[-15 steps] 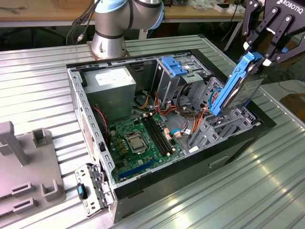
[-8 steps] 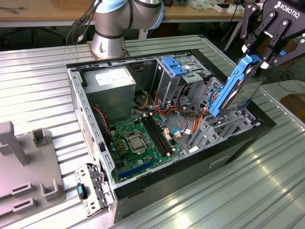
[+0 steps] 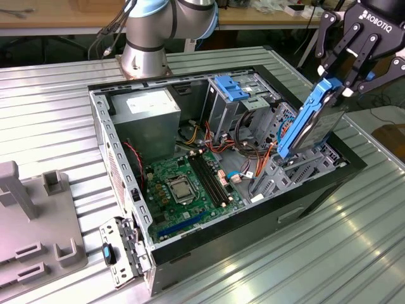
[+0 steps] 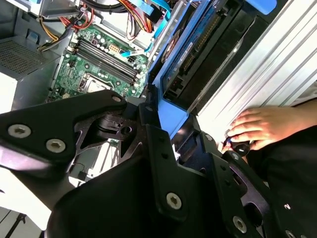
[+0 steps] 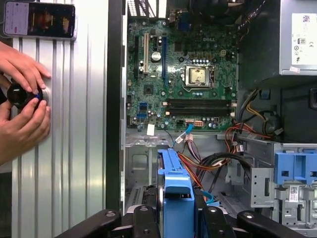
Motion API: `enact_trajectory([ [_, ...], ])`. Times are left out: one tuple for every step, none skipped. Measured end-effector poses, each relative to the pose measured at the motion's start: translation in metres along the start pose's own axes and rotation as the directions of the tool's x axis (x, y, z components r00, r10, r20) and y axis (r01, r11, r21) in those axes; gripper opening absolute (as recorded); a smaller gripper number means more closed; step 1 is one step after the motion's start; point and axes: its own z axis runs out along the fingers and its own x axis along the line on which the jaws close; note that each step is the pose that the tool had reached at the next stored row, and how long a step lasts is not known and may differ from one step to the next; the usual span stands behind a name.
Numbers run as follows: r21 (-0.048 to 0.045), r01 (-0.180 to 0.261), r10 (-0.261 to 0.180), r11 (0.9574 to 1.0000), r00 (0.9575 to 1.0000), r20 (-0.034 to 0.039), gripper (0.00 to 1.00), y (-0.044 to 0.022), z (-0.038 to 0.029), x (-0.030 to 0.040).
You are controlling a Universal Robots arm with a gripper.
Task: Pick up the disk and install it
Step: 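Insert the disk into the insertion slot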
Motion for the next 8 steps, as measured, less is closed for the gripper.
enact_trajectory([
  [0.0000, 0.000, 0.000, 1.0000, 1.0000, 0.0000, 0.37, 0.0000, 0.0012, 0.0000],
  [0.0000, 0.000, 0.000, 1.0000, 1.0000, 0.0000, 0.37, 0.0000, 0.0020, 0.0000],
  [0.0000, 0.000, 0.000, 1.0000, 1.0000, 0.0001, 0.37, 0.0000, 0.0032, 0.0000],
  [0.0001, 0.000, 0.000, 1.0000, 1.0000, 0.0001, 0.37, 0.0000, 0.0040, 0.0000],
  [0.0000, 0.000, 0.000, 1.0000, 1.0000, 0.0001, 0.37, 0.0000, 0.0053, 0.0000],
  [0.0000, 0.000, 0.000, 1.0000, 1.0000, 0.0001, 0.37, 0.0000, 0.0062, 0.0000],
  [-0.0002, 0.000, 0.000, 1.0000, 1.0000, 0.0002, 0.37, 0.0001, 0.0073, 0.0000],
  [-0.0004, 0.000, 0.000, 1.0000, 1.0000, 0.0001, 0.37, 0.0001, 0.0086, 0.0000],
])
